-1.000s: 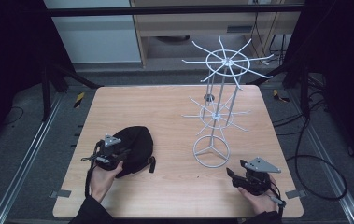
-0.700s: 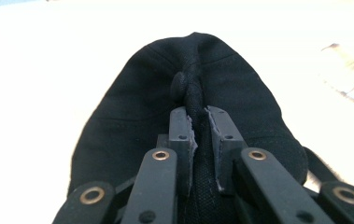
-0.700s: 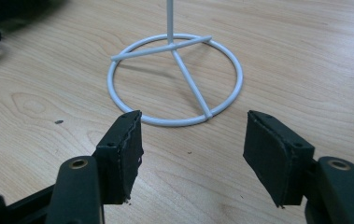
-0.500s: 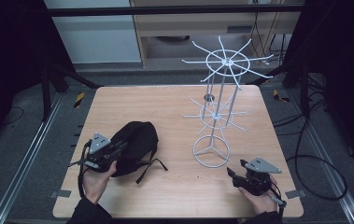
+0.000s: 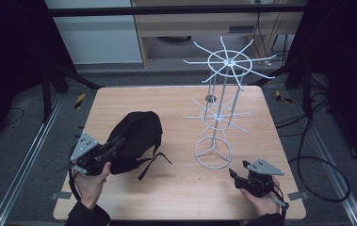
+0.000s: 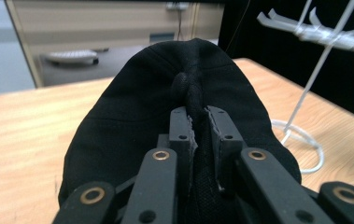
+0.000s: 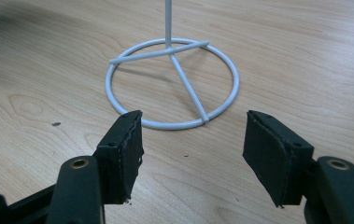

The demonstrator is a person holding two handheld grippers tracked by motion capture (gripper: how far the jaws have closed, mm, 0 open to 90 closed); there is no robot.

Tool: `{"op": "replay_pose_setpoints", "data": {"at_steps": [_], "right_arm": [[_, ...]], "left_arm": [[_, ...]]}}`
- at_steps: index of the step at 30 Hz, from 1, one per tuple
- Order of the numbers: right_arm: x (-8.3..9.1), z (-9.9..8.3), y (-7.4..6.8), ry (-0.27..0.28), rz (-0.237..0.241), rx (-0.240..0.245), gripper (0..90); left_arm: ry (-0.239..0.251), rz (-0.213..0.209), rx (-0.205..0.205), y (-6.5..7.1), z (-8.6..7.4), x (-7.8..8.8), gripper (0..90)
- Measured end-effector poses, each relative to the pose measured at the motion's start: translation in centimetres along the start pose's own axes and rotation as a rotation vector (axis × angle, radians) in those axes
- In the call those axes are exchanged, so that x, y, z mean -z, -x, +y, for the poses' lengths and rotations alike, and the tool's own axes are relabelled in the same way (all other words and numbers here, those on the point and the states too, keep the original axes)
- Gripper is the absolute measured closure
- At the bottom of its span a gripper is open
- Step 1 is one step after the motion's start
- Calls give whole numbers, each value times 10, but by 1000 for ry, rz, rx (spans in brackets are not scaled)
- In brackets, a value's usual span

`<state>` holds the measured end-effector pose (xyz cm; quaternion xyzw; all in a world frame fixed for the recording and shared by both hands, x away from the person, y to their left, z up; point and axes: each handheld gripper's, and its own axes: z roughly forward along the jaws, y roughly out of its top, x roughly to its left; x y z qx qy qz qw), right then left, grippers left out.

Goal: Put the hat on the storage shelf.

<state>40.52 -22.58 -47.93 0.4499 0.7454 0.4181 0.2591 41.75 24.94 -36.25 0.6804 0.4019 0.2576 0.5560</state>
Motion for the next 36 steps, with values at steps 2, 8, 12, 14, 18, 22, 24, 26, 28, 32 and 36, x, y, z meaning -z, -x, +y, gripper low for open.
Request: {"op": "replay_pose_setpoints", "data": {"at_steps": [2,8,12,14,18,22,24,26,28,32,36], "right_arm": [[0,0,0,2,-1,1,375],[-1,0,0,1,-6,3,377],[-1,0,-1,-2,-4,1,377],[-1,-1,-1,-4,-8,5,378],[-1,-1,-1,-5,-10,5,379],[0,-1,-1,-4,-11,4,378],[-1,-1,0,-3,-14,8,378],[-1,-1,0,-2,-15,9,378],[-1,-1,0,-3,-16,9,378],[-1,-1,1,-2,-16,10,378],[-1,-1,1,-2,-18,13,378]], "left_arm": [[28,-14,0,3,5,5,809],[120,-62,-14,14,23,22,809],[177,-89,-26,22,34,31,809],[190,-94,-28,23,37,33,809],[272,-126,-18,30,54,36,810],[310,-149,-12,34,64,35,809],[330,-159,-10,38,69,35,810],[348,-168,-11,41,73,35,810],[362,-176,-8,43,76,35,810],[409,-197,-12,51,88,38,810],[440,-210,-21,56,98,41,811]]}}
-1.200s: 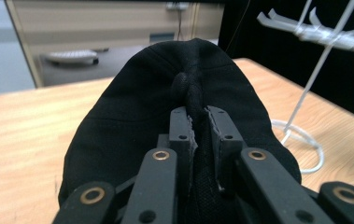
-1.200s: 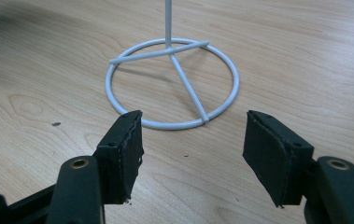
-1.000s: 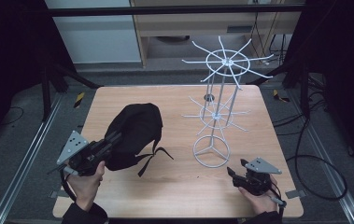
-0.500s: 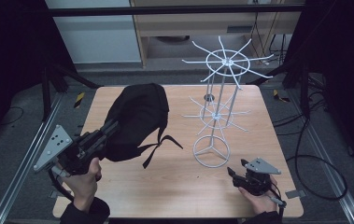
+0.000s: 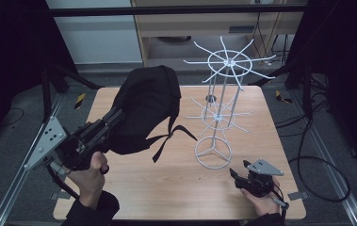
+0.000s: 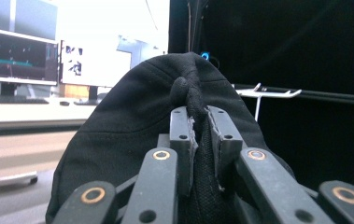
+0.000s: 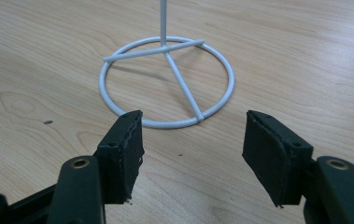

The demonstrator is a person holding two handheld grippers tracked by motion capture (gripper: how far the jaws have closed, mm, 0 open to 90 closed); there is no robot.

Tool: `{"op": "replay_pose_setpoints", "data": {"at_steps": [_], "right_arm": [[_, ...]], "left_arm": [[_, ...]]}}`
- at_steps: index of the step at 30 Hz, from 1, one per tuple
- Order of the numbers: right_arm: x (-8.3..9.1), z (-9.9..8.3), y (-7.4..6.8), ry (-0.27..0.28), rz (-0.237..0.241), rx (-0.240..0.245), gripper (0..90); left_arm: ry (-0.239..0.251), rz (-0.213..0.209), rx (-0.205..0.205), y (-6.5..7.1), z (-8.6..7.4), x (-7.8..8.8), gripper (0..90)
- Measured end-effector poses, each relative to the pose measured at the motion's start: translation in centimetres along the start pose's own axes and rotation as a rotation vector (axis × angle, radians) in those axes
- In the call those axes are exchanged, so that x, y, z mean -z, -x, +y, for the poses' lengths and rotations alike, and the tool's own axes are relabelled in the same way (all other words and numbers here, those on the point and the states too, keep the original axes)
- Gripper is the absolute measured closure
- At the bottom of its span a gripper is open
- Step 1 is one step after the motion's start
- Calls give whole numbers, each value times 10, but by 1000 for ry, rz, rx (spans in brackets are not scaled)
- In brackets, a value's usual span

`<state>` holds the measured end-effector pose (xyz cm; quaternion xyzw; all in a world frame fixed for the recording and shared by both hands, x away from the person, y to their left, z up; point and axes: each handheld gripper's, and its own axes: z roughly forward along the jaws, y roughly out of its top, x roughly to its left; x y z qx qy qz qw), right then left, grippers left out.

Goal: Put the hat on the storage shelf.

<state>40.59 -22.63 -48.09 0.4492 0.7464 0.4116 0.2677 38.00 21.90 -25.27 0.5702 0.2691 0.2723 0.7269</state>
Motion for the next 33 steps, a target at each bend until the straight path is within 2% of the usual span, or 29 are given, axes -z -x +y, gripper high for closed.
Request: {"op": "replay_pose_setpoints", "data": {"at_steps": [8,18,27,28,33], "right_arm": [[0,0,0,0,-1,0,378],[0,0,0,0,-1,-2,377],[0,0,0,-2,1,1,376],[0,0,0,-3,1,1,375],[0,0,0,-2,0,0,375]], "left_arm": [[42,-40,-4,12,13,-7,812],[45,-92,-15,29,19,-22,814],[26,-126,-18,42,25,-42,816],[14,-129,-18,44,24,-50,819],[-13,-137,-14,46,17,-61,833]]}}
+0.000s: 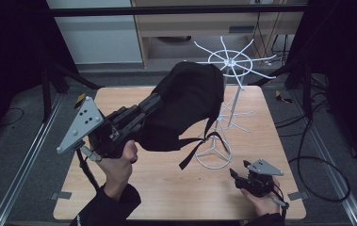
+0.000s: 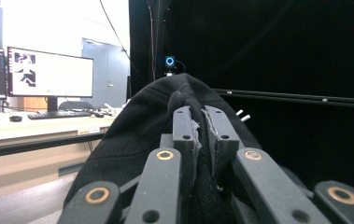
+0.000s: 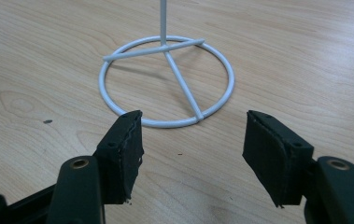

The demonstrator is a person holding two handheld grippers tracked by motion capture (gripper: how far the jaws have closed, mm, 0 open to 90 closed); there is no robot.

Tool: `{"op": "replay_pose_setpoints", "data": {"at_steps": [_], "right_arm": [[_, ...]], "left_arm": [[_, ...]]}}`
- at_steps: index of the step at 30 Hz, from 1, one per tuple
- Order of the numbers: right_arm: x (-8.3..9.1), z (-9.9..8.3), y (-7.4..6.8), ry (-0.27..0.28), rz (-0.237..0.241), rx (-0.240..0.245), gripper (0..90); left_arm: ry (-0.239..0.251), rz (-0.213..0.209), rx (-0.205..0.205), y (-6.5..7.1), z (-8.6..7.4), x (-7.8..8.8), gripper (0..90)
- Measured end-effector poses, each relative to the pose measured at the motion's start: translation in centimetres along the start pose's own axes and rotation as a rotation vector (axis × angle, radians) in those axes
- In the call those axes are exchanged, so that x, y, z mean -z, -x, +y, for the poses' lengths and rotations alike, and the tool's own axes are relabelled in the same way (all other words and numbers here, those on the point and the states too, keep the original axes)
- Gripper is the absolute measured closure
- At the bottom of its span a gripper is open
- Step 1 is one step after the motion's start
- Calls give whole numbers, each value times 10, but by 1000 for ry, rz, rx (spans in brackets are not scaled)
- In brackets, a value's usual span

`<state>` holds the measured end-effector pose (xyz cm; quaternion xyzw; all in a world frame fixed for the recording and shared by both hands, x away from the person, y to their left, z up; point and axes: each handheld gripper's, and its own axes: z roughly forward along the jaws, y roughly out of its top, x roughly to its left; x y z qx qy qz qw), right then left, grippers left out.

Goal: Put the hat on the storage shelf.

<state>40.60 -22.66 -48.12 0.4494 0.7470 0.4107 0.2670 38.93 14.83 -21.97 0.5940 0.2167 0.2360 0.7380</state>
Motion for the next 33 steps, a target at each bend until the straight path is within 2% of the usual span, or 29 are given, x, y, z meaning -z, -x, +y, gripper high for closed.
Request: {"op": "replay_pose_setpoints", "data": {"at_steps": [8,10,19,23,33], "right_arm": [[0,0,0,0,1,3,375],[0,0,0,0,2,3,375],[0,0,-1,-4,5,-3,375],[-1,0,0,-6,1,2,374],[0,0,-1,-12,4,-5,373]], "left_arm": [[-28,-10,16,-3,-12,2,834],[-40,-15,29,-5,-17,3,832],[-103,-13,38,-10,-41,5,832],[-142,-19,45,-10,-57,3,833],[-202,-31,39,-6,-75,-10,828]]}}
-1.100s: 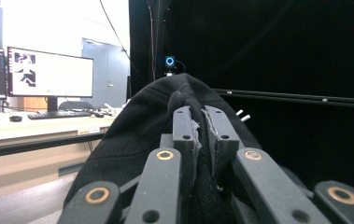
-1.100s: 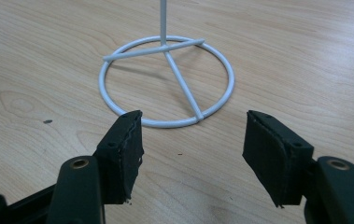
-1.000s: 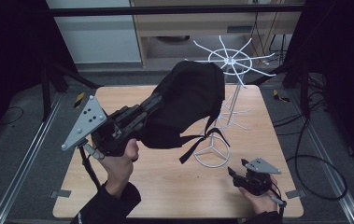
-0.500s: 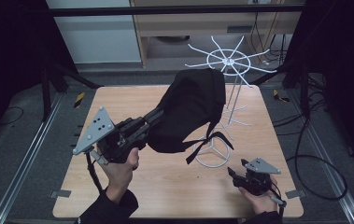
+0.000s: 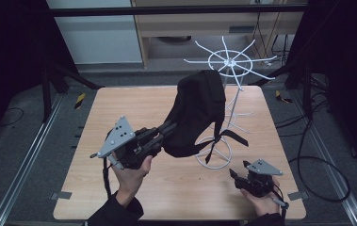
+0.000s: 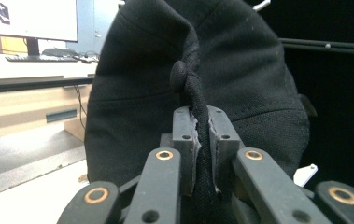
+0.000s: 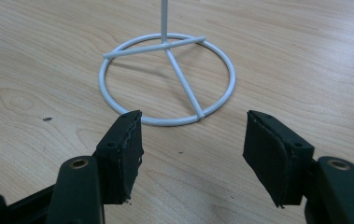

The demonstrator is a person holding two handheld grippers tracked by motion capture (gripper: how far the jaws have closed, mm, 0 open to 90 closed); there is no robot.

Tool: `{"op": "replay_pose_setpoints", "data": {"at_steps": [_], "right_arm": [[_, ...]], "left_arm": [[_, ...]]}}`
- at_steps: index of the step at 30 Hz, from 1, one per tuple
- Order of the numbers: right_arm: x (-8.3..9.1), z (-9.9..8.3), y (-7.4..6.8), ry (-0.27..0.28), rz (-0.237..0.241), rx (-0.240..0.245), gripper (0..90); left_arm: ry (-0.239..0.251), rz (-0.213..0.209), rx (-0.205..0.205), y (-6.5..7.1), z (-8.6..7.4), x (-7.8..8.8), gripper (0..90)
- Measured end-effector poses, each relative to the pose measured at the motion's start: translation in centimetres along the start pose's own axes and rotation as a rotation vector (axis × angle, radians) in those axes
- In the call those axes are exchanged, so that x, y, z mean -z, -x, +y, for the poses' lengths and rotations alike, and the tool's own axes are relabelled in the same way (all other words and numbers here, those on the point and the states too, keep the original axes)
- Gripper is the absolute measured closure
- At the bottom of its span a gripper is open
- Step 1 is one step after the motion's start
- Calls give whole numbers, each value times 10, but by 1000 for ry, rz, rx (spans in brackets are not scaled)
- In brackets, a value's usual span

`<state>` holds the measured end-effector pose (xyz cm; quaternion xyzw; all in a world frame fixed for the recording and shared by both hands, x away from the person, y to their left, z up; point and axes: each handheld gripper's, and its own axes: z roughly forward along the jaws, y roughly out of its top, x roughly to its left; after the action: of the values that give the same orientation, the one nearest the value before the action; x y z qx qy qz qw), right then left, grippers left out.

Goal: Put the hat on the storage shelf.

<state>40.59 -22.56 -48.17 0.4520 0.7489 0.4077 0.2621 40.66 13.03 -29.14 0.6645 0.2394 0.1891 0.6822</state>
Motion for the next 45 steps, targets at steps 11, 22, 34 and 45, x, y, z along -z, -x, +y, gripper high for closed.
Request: {"op": "replay_pose_setpoints", "data": {"at_steps": [11,22,34,45], "right_arm": [[0,0,0,0,2,1,371],[0,0,1,1,3,2,370],[0,0,0,0,-1,0,365],[0,0,0,-1,-6,-3,359]], "left_arm": [[-75,13,36,-7,-16,-18,794],[-114,28,26,-10,-24,-31,740],[-121,59,16,-17,-24,-7,458],[-122,100,7,-24,-31,29,364]]}}
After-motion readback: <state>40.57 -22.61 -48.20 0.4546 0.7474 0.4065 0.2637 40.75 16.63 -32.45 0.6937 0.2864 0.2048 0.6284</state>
